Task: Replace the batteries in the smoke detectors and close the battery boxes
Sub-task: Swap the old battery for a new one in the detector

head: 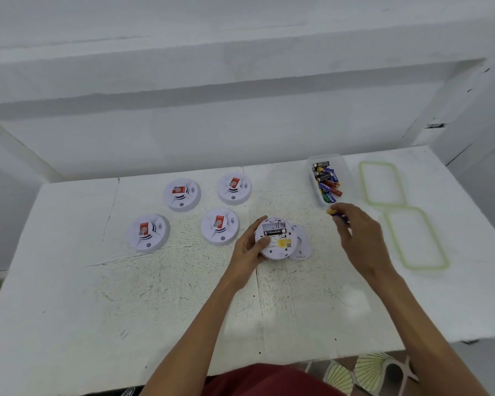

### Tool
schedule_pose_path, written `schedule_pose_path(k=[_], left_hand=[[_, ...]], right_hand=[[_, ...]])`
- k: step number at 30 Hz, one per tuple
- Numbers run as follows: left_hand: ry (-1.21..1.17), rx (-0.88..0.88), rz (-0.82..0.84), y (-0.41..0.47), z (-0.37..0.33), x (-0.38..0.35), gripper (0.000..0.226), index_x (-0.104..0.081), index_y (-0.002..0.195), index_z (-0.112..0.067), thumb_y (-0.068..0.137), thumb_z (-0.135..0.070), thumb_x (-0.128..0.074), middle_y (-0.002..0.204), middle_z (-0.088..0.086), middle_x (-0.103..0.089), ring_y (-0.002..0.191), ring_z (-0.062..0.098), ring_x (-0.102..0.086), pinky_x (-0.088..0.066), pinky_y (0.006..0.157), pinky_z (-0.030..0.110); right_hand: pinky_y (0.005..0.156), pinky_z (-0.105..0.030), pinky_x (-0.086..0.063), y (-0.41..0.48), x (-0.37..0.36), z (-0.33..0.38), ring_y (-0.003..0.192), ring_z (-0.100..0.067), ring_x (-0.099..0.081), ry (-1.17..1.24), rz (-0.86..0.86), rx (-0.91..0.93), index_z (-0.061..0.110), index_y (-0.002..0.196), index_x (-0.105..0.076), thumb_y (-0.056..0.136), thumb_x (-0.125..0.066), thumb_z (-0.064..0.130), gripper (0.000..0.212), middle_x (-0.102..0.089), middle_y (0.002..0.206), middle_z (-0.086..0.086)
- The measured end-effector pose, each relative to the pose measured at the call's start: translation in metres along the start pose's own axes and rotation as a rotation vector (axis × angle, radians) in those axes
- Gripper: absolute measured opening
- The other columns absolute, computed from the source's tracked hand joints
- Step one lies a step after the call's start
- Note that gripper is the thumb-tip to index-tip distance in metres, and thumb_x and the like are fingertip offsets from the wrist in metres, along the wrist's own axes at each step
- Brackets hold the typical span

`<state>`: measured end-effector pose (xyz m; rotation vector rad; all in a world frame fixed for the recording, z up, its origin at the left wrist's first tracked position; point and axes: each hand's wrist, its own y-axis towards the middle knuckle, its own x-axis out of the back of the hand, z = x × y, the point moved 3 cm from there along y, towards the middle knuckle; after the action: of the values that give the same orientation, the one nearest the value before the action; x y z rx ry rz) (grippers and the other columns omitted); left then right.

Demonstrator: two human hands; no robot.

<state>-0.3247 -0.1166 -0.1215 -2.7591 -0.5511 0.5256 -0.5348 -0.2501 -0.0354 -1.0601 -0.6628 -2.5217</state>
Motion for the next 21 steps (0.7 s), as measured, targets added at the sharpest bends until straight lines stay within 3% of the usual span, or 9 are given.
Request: schedule_pose_path(k=[5, 8, 10, 14, 17, 21], left_hand=[[-0.03, 0.004, 0.006, 0.002, 0.003, -0.001, 0.053, -0.049, 0.151, -0.024, 0.101, -0.012, -0.061, 0.145, 0.005, -0.062, 0.133, 0.03, -0.061, -0.055, 0.104, 0.054], [-0.046, 0.0, 0.007, 0.002, 0.003, 0.001, 0.053, -0.049, 0.151, -0.023, 0.1, -0.012, -0.061, 0.145, 0.005, -0.062, 0.133, 0.03, -0.06, -0.055, 0.103, 0.053], [-0.049, 0.003, 0.007, 0.003, 0.004, 0.001, 0.052, -0.049, 0.151, -0.023, 0.101, -0.01, -0.059, 0.145, 0.005, -0.062, 0.134, 0.03, -0.06, -0.056, 0.103, 0.052], [-0.052, 0.014, -0.008, 0.003, 0.005, 0.001, 0.051, -0.049, 0.151, -0.022, 0.103, -0.006, -0.057, 0.145, 0.005, -0.063, 0.133, 0.03, -0.06, -0.056, 0.102, 0.052], [-0.047, 0.02, -0.009, 0.004, 0.007, 0.002, 0.051, -0.049, 0.151, -0.022, 0.103, -0.005, -0.057, 0.145, 0.005, -0.063, 0.134, 0.03, -0.06, -0.053, 0.105, 0.055], [-0.045, 0.023, -0.011, 0.005, 0.008, 0.003, 0.051, -0.05, 0.151, -0.022, 0.103, -0.005, -0.057, 0.146, 0.006, -0.062, 0.134, 0.03, -0.059, -0.049, 0.108, 0.059]], right_hand=[[0.068, -0.032, -0.058, -0.017, 0.014, -0.029, 0.068, -0.017, -0.071, 0.202, -0.066, -0.383, 0.023, 0.11, -0.056, 0.097, -0.057, 0.011, 0.017, -0.069, 0.083, -0.003], [0.073, -0.036, -0.062, -0.018, 0.003, -0.039, 0.06, -0.013, -0.071, 0.271, -0.063, -0.513, 0.015, 0.102, -0.064, 0.095, -0.058, 0.01, 0.01, -0.07, 0.075, -0.007], [0.076, -0.032, -0.061, -0.016, -0.006, -0.047, 0.062, -0.013, -0.072, 0.255, -0.048, -0.576, 0.012, 0.106, -0.067, 0.095, -0.057, 0.012, 0.014, -0.073, 0.08, -0.008], [0.094, -0.033, -0.052, -0.015, -0.021, -0.061, 0.09, -0.03, -0.069, 0.06, 0.05, -0.552, 0.012, 0.117, -0.068, 0.091, -0.057, 0.013, 0.028, -0.073, 0.097, -0.009], [0.083, -0.028, -0.05, -0.017, -0.023, -0.06, 0.082, -0.027, -0.067, 0.023, 0.046, -0.491, 0.008, 0.114, -0.069, 0.091, -0.059, 0.006, 0.025, -0.072, 0.094, -0.012], [0.065, -0.027, -0.047, -0.012, -0.023, -0.056, 0.071, -0.022, -0.063, 0.057, 0.028, -0.466, 0.014, 0.102, -0.062, 0.093, -0.064, 0.013, 0.01, -0.066, 0.08, -0.007]])
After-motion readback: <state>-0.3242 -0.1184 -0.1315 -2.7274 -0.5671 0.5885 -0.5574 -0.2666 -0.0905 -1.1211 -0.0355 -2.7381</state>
